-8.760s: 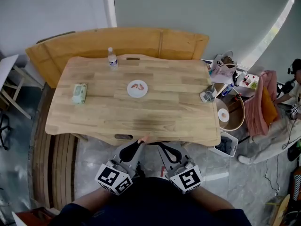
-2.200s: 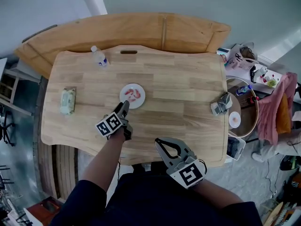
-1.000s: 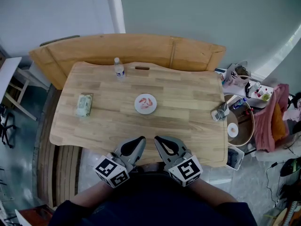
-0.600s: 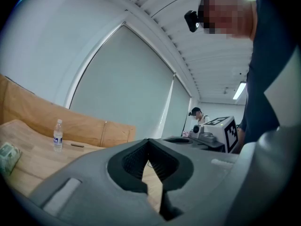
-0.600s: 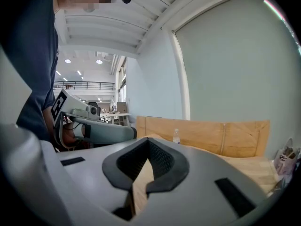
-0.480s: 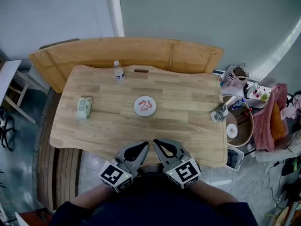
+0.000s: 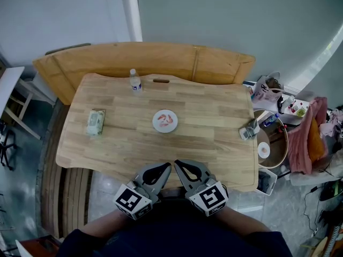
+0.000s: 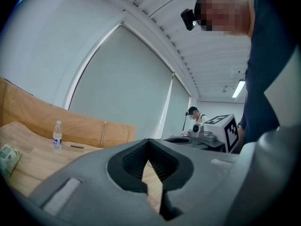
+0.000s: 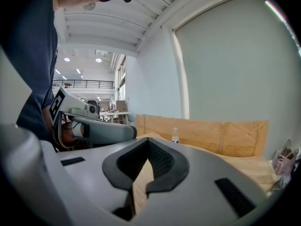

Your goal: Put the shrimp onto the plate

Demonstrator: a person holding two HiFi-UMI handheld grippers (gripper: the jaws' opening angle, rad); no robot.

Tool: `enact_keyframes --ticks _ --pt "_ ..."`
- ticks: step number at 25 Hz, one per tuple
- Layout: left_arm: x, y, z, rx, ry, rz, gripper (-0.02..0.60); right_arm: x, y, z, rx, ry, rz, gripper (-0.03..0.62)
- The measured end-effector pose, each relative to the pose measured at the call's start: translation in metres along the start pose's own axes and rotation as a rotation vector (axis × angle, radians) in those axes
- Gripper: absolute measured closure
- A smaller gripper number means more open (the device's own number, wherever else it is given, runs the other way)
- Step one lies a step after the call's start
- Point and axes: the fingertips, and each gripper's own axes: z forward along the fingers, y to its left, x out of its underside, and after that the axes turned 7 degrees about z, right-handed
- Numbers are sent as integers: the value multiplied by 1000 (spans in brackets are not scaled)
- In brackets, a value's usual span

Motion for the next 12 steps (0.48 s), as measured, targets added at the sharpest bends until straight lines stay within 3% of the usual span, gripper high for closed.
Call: enact_keyframes --ticks 12 --pt "-4 -5 -1 1 -13 0 575 1 2 -4 3 -1 1 585"
